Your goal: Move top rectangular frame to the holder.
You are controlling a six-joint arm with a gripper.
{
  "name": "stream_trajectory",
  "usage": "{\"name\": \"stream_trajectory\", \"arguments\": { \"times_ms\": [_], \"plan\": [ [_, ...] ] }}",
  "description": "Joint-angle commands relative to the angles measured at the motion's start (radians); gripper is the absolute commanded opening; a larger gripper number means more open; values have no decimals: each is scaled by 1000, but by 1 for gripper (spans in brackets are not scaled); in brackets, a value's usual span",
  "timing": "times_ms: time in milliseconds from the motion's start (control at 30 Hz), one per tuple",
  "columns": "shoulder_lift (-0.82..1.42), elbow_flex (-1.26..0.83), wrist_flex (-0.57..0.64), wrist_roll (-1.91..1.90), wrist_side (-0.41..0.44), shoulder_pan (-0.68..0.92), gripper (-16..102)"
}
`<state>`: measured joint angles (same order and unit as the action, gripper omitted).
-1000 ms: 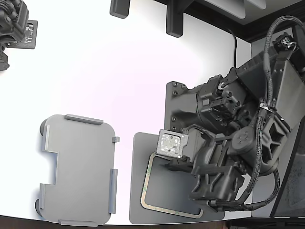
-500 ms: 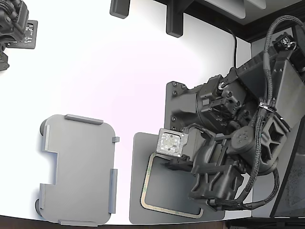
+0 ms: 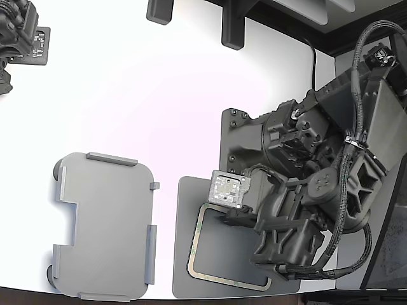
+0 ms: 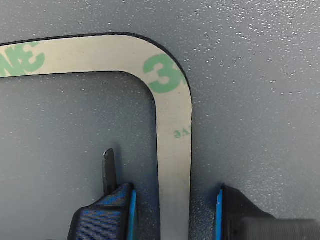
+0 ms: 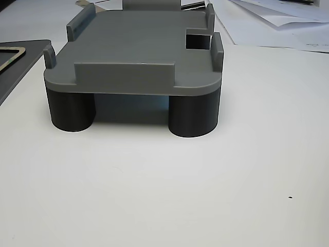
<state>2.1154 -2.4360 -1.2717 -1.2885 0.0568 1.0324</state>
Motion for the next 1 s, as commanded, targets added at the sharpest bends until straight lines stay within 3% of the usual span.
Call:
{"name": "stream_trajectory", "arguments": {
  "times_ms": [0, 733, 967],
  "plan": [
    [14, 17, 2, 0, 2, -18, 63],
    [12, 15, -3, -3, -14, -18, 37],
    [-3, 18, 0, -2, -21, -18, 19]
  ]
}}
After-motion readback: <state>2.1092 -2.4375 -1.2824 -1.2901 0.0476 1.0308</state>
